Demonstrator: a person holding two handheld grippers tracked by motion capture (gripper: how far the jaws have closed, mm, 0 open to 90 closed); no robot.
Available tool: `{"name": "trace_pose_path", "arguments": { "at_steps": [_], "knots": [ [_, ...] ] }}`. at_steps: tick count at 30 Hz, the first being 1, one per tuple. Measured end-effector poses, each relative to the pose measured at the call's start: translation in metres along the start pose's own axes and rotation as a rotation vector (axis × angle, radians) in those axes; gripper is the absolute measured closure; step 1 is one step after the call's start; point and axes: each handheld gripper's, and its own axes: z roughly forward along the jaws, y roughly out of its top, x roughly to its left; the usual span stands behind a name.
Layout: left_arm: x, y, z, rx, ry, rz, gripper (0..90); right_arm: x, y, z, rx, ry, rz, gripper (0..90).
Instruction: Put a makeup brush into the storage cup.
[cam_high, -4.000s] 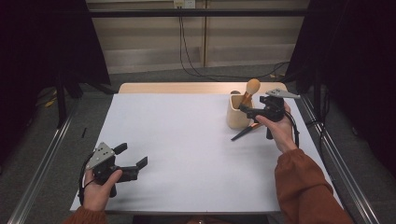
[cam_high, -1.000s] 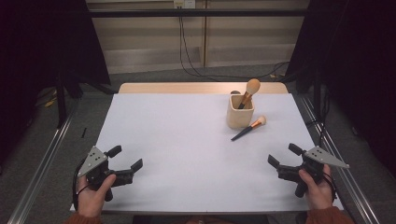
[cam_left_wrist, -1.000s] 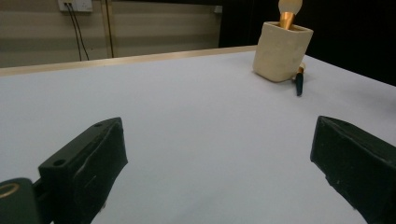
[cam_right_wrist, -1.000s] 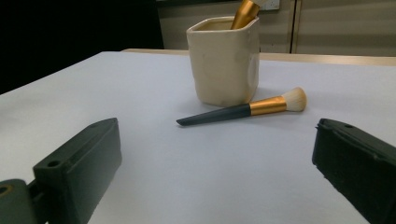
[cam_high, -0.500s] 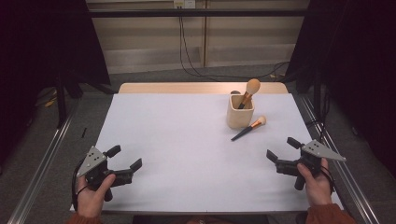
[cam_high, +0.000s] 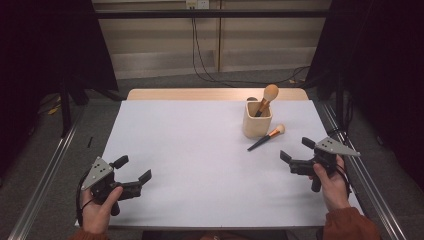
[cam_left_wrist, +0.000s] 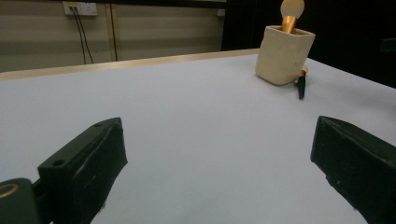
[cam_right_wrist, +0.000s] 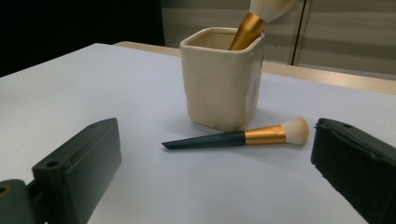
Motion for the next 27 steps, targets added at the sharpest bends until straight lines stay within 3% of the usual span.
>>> {"name": "trace_pose_path", "arguments": {
  "at_steps": [8,16,27],
  "knots": [
    [0.001,-0.001,0.000,-0.004,-0.007,0.003,3.0,-0.014,0.015,0.016,0.027,-0.016,-0.021,0.5],
    [0.002,-0.001,0.000,-0.007,-0.005,0.002,3.0,-0.022,0.029,0.031,0.027,-0.011,-0.025,0.5],
    [0.001,-0.001,0.000,-0.003,-0.004,0.003,3.0,-0.033,0.043,0.048,0.068,-0.001,-0.038,0.7]
  ]
}}
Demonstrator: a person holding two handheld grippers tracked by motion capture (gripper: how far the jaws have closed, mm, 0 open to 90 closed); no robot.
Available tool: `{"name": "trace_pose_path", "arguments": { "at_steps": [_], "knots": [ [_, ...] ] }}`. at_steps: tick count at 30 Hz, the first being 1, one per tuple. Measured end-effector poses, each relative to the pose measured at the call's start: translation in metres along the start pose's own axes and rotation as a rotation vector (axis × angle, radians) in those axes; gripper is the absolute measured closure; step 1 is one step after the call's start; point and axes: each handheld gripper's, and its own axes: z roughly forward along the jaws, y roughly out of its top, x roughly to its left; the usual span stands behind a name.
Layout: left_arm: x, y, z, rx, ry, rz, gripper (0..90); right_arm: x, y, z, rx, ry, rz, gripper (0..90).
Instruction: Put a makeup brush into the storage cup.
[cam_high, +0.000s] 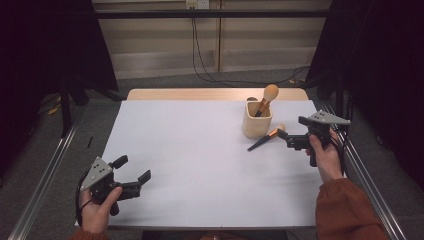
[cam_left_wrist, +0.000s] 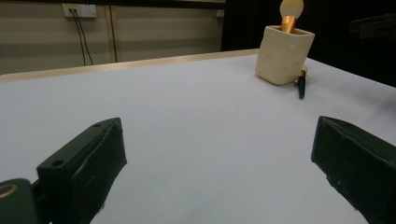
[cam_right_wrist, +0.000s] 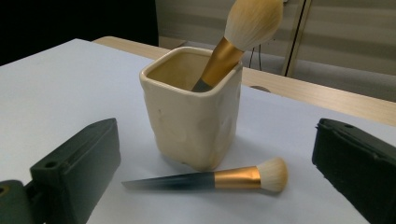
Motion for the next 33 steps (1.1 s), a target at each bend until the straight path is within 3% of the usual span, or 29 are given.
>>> {"name": "trace_pose_path", "arguments": {
  "at_steps": [14,17,22,27,33],
  "knots": [
    [0.000,0.000,0.000,0.005,-0.003,0.003,3.0,-0.012,0.014,0.029,0.095,0.015,-0.033,1.1],
    [0.000,0.000,0.000,0.005,-0.006,0.004,3.0,-0.015,0.015,0.034,0.144,0.054,-0.028,1.3],
    [0.000,-0.001,0.000,0.006,-0.005,0.006,3.0,-0.018,0.015,0.037,0.229,0.078,-0.055,1.3],
    [0.000,0.000,0.001,0.009,-0.007,0.010,3.0,-0.021,0.016,0.038,0.297,0.108,-0.047,1.8],
    [0.000,-0.001,0.001,0.009,-0.006,0.009,3.0,-0.022,0.019,0.041,0.362,0.159,-0.085,2.0]
  ]
}}
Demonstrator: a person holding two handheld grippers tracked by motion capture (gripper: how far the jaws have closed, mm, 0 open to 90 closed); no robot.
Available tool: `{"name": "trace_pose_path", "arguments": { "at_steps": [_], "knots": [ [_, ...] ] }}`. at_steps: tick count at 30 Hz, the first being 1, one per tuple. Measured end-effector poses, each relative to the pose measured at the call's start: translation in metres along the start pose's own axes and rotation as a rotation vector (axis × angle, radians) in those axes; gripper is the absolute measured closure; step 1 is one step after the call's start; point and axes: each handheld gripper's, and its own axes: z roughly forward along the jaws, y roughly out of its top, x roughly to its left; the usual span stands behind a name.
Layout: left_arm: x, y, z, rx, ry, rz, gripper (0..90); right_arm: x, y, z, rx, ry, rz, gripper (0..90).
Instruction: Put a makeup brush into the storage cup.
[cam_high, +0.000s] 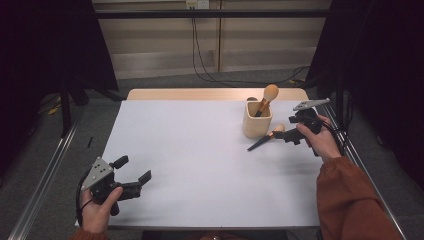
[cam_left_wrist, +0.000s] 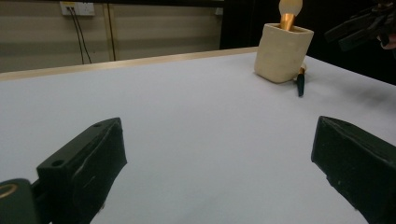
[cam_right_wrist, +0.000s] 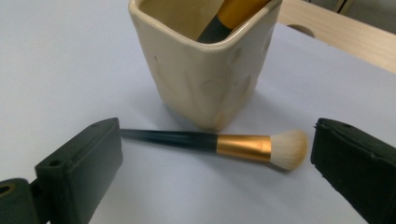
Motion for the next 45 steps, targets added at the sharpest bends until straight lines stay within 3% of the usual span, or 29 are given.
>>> {"name": "trace_pose_path", "arguments": {
  "at_steps": [10,14,20,24,26,32,36,40,45],
  "knots": [
    [0.000,0.000,0.000,0.001,-0.001,-0.001,3.0,-0.003,0.005,0.004,0.164,0.090,-0.037,2.8],
    [0.000,0.000,0.000,0.003,-0.003,-0.001,3.0,-0.007,0.003,0.006,0.230,0.130,-0.026,3.4],
    [0.000,-0.001,0.001,0.004,-0.004,-0.001,3.0,-0.012,0.002,0.008,0.277,0.162,0.000,3.2],
    [0.000,-0.001,0.001,0.005,-0.005,-0.004,3.0,-0.015,0.003,0.010,0.295,0.162,0.006,3.2],
    [0.000,-0.001,0.001,0.005,-0.004,-0.001,3.0,-0.016,0.005,0.011,0.295,0.139,-0.005,3.0],
    [0.000,-0.001,0.001,0.007,-0.010,-0.003,3.0,-0.018,0.008,0.014,0.301,0.110,-0.126,5.2],
    [0.000,-0.001,0.001,0.008,-0.007,-0.004,3.0,-0.021,0.012,0.015,0.301,0.156,-0.163,7.7],
    [0.000,-0.001,0.001,0.014,-0.005,0.006,3.0,-0.022,0.014,0.018,0.335,0.125,-0.240,10.6],
    [0.000,-0.001,0.002,0.012,-0.006,0.000,3.0,-0.024,0.018,0.023,0.391,0.169,-0.334,10.6]
  ]
}}
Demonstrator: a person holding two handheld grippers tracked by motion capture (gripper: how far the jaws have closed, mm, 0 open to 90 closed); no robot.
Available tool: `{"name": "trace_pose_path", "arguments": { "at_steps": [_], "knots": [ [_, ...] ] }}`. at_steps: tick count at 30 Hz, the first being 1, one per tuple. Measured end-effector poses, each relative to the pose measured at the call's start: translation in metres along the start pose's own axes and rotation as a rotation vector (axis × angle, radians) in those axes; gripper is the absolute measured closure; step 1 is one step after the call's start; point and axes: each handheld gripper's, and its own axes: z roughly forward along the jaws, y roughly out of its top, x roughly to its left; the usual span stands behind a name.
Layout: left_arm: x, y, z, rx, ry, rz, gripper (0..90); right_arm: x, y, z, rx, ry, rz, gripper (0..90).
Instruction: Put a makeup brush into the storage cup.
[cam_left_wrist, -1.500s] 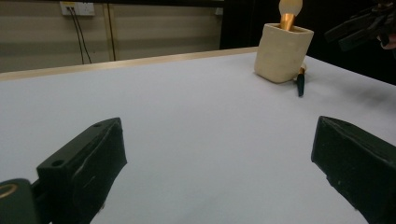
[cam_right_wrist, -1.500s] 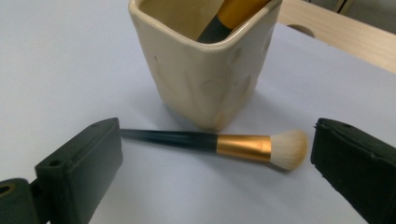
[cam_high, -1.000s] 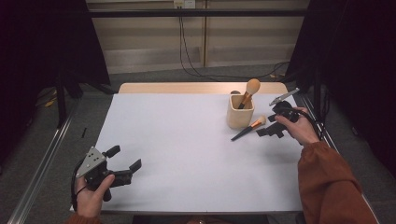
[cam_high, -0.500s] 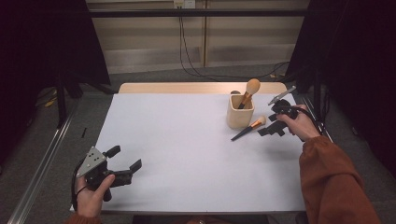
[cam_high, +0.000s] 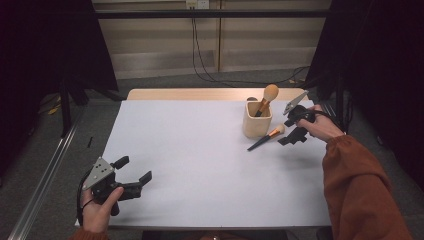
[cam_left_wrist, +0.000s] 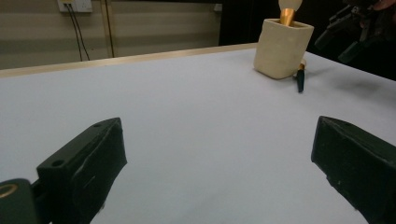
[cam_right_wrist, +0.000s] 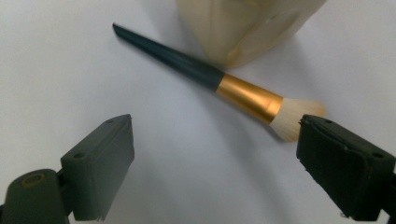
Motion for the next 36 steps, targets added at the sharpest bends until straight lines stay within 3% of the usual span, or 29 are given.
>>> {"name": "trace_pose_path", "arguments": {
  "at_steps": [2,7,12,18,36],
  "knots": [
    [0.000,0.000,0.000,0.000,-0.002,0.001,3.0,0.000,0.003,0.002,0.031,-0.010,-0.033,10.6],
    [0.000,0.000,0.000,0.003,-0.005,0.002,3.0,-0.001,0.007,0.012,0.083,0.018,-0.087,11.5],
    [0.000,0.000,0.000,0.002,-0.007,0.001,3.0,-0.003,0.016,0.017,0.077,0.022,-0.135,11.5],
    [0.000,-0.001,0.000,0.005,-0.006,0.001,3.0,-0.004,0.025,0.024,0.124,0.017,-0.195,15.2],
    [0.000,-0.001,0.002,0.018,-0.011,0.003,3.0,-0.015,0.027,0.043,0.138,-0.031,-0.236,28.2]
  ]
}}
